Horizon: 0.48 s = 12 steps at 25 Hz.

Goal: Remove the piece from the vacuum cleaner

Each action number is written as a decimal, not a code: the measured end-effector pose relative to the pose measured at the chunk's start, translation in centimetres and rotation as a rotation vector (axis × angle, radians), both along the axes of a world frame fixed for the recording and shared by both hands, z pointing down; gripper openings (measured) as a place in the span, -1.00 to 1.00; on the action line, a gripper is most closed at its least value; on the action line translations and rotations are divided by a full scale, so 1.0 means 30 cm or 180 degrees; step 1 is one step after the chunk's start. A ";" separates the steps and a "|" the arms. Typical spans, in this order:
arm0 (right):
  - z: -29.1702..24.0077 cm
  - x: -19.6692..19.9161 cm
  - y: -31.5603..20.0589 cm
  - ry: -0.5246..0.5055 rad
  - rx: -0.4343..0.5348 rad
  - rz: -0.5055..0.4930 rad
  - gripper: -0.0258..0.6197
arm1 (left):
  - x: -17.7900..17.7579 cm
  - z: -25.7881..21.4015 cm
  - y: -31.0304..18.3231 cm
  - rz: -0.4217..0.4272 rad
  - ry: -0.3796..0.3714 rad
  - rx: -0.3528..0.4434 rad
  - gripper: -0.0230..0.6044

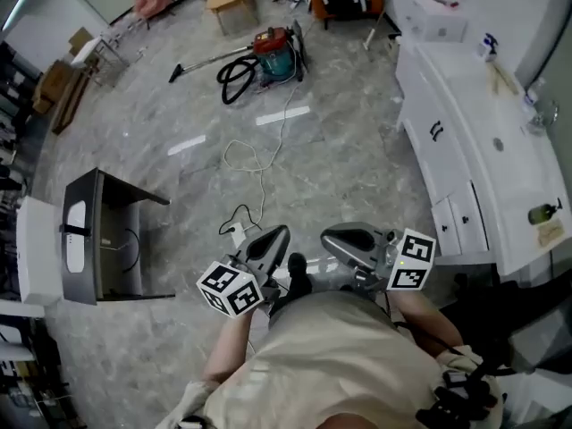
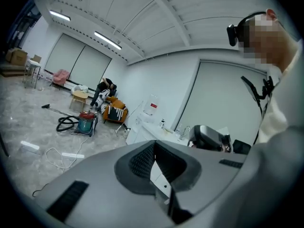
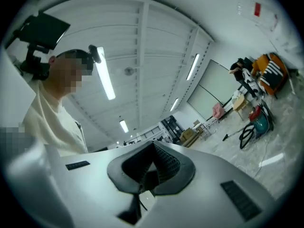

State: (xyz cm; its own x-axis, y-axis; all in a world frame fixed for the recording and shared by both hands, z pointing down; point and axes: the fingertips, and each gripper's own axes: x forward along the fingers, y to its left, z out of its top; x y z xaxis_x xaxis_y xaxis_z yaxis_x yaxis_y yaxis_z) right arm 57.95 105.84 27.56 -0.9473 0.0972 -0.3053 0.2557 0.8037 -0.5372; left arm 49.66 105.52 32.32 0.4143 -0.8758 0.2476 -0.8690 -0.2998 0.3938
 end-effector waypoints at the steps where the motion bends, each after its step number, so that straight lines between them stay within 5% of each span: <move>1: -0.006 -0.028 0.011 0.0060 0.0144 -0.0036 -0.92 | -0.023 -0.007 -0.005 -0.0003 0.0027 0.0028 -0.92; 7: -0.042 -0.215 0.040 0.0260 0.0444 -0.0304 -0.92 | -0.135 -0.096 -0.054 0.0330 0.0456 0.0336 -0.92; 12: -0.035 -0.439 0.065 0.0467 0.0506 -0.0566 -0.92 | -0.260 -0.156 -0.087 0.0750 0.0468 0.0507 -0.92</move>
State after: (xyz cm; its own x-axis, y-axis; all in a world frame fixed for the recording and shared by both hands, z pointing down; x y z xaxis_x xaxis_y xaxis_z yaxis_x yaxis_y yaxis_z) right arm 44.78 107.80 26.51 -0.9440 0.3016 -0.1336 0.3290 0.8304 -0.4496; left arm 41.86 102.89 27.63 0.6315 -0.7745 0.0375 -0.7056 -0.5539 0.4420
